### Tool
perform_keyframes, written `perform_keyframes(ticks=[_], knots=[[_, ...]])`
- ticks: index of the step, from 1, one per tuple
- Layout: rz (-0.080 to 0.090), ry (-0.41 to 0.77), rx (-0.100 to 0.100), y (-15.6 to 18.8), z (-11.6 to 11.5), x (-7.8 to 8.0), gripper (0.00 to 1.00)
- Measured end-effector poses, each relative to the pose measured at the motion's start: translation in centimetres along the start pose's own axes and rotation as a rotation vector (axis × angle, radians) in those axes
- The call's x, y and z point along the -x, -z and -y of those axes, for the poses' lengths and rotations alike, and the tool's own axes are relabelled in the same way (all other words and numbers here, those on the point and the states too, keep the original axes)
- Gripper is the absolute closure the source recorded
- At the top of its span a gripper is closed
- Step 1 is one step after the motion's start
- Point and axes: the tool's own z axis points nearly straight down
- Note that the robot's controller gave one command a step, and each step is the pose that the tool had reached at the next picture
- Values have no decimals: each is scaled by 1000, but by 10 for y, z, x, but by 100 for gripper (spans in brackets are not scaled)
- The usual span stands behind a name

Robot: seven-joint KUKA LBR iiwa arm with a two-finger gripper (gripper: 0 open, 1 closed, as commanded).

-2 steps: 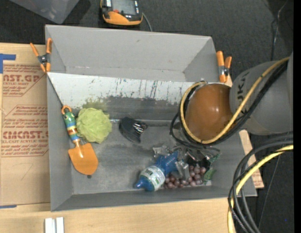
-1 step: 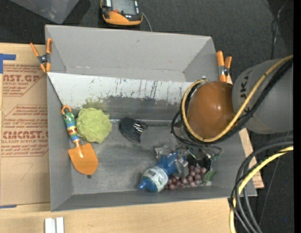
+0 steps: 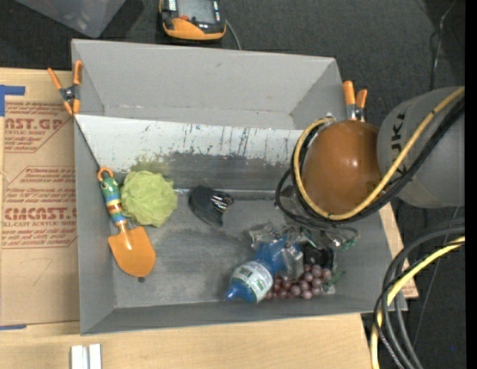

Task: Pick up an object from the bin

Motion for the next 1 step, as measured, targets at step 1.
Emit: perform_keyframes(ticks=[1], knots=[[2, 0, -2, 30, 1, 1, 100]])
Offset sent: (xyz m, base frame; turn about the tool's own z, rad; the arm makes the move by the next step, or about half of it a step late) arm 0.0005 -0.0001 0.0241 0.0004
